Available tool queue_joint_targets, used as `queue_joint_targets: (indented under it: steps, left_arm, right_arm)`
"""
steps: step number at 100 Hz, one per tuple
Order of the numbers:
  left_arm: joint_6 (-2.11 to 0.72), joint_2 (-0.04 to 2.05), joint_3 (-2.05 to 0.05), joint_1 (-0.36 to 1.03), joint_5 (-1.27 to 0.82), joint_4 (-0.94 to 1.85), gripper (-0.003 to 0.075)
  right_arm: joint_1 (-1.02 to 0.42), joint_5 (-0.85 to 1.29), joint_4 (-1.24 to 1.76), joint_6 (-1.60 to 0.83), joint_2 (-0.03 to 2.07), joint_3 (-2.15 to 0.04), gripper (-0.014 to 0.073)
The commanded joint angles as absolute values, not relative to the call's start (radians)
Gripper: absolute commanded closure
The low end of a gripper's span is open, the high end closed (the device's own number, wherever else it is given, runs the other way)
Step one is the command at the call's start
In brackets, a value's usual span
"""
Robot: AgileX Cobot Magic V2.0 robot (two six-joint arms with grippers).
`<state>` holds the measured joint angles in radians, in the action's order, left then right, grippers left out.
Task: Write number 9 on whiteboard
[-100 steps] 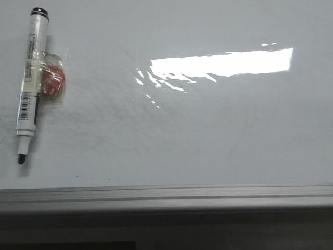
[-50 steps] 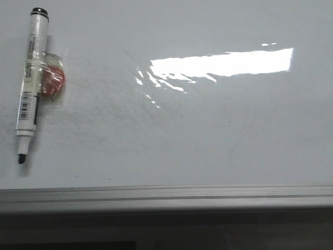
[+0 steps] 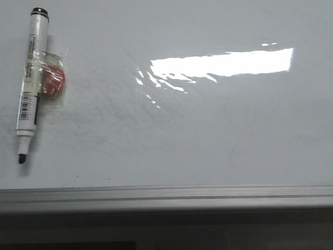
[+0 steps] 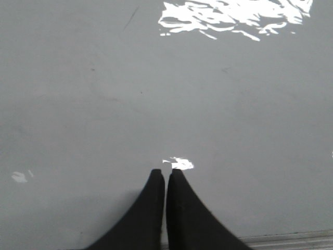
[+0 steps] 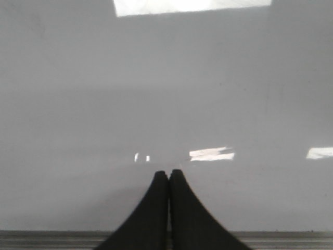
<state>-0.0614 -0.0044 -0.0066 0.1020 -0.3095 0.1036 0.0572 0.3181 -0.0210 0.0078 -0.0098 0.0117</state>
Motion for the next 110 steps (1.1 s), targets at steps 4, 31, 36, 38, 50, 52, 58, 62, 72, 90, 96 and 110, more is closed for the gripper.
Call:
queue_joint_targets:
  steps: [4, 31, 36, 38, 50, 52, 58, 62, 72, 90, 96, 110]
  left_arm:
    - [-0.060, -0.032, 0.033, 0.111, -0.197, 0.104, 0.0741]
    - [-0.060, -0.032, 0.033, 0.111, -0.114, 0.146, 0.0741]
    - [-0.060, -0.032, 0.033, 0.111, -0.096, 0.148, 0.0741]
    - [-0.060, -0.032, 0.033, 0.111, -0.093, 0.148, 0.0741]
    - [-0.060, -0.032, 0.031, 0.111, -0.053, 0.158, 0.0741]
    - [-0.060, -0.032, 0.031, 0.111, -0.048, 0.158, 0.0741]
    - [-0.060, -0.032, 0.020, 0.111, -0.027, 0.158, 0.0741]
    - [-0.060, -0.032, 0.009, 0.111, -0.032, 0.158, 0.0741]
    - [-0.060, -0.019, -0.042, 0.111, -0.056, 0.158, 0.0741]
    - [-0.060, 0.065, -0.169, 0.111, -0.168, 0.185, 0.0741]
    - [-0.060, 0.086, -0.199, 0.111, -0.168, 0.194, 0.0741]
    - [-0.060, 0.110, -0.231, 0.111, -0.165, 0.194, 0.0741]
  right_arm:
    - [0.061, 0.199, -0.022, 0.000, -0.033, 0.023, 0.0658]
    - [0.061, 0.071, -0.023, 0.000, -0.033, 0.023, 0.0658]
    - [0.061, 0.017, 0.000, 0.021, -0.033, 0.023, 0.0657]
    - [0.061, -0.008, 0.010, 0.028, -0.033, 0.023, 0.0657]
    - [0.061, -0.087, 0.026, 0.039, -0.031, 0.019, 0.0657]
    - [0.061, -0.087, 0.026, 0.042, -0.031, 0.016, 0.0657]
    - [0.061, -0.079, 0.026, 0.046, -0.031, 0.001, 0.0657]
    - [0.061, -0.056, 0.026, 0.051, -0.031, -0.016, 0.0657]
    - [0.061, 0.062, 0.026, 0.051, -0.021, -0.080, 0.0657]
    - [0.061, 0.322, 0.100, 0.061, 0.122, -0.250, 0.0657]
    - [0.061, 0.370, 0.108, 0.061, 0.184, -0.295, 0.0657]
    - [0.053, 0.382, 0.110, 0.061, 0.281, -0.347, 0.0657]
